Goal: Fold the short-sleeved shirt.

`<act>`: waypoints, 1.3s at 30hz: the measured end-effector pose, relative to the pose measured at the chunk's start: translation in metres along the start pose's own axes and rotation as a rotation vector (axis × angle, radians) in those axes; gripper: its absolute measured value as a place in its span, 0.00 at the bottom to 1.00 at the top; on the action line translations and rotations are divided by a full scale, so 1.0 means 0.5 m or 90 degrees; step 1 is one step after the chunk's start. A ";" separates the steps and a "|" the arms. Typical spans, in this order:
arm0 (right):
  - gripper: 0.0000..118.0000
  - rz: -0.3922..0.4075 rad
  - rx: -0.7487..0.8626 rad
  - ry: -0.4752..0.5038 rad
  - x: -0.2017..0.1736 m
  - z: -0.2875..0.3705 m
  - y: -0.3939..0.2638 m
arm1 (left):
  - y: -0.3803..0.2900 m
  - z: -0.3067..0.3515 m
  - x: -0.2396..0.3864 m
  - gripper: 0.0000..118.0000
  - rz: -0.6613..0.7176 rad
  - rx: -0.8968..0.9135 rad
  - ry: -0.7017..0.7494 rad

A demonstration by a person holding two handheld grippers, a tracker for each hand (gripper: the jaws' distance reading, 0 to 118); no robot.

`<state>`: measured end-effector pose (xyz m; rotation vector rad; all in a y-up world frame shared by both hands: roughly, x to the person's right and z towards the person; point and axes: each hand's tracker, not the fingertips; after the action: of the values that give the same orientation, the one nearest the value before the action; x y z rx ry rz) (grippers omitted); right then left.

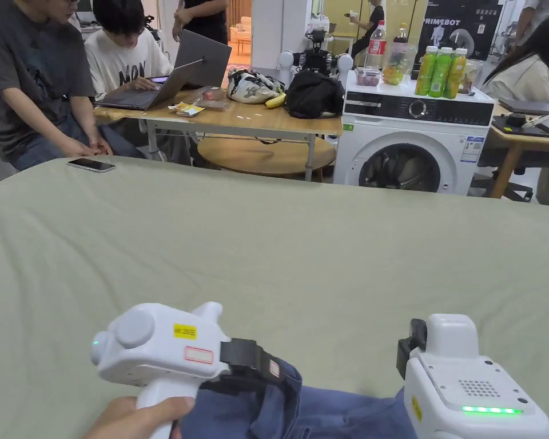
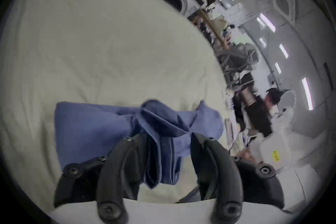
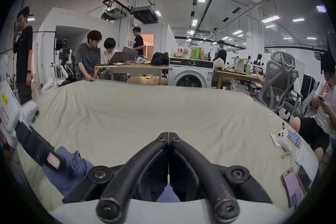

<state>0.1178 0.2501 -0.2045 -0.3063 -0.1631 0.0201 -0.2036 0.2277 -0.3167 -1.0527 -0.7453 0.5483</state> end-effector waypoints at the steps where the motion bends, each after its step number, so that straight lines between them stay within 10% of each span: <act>1: 0.00 0.000 -0.001 0.001 0.000 0.000 0.000 | 0.004 0.013 -0.005 0.28 -0.008 0.013 0.013; 5: 0.00 0.000 -0.004 0.003 0.001 0.001 -0.002 | 0.005 0.019 -0.039 0.04 -0.001 0.009 0.093; 27: 0.00 -0.010 -0.013 -0.002 0.022 -0.002 -0.012 | -0.098 -0.239 -0.036 0.00 0.028 -0.116 -0.034; 35: 0.00 -0.008 -0.003 -0.009 0.028 0.000 -0.015 | -0.058 -0.152 -0.015 0.01 0.002 -0.091 -0.020; 39: 0.00 -0.009 0.000 -0.004 0.026 -0.003 -0.008 | -0.024 -0.034 -0.051 0.27 -0.011 -0.014 0.010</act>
<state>0.1309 0.2462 -0.2027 -0.3056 -0.1719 0.0077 -0.2062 0.1951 -0.3176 -1.0689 -0.7472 0.5181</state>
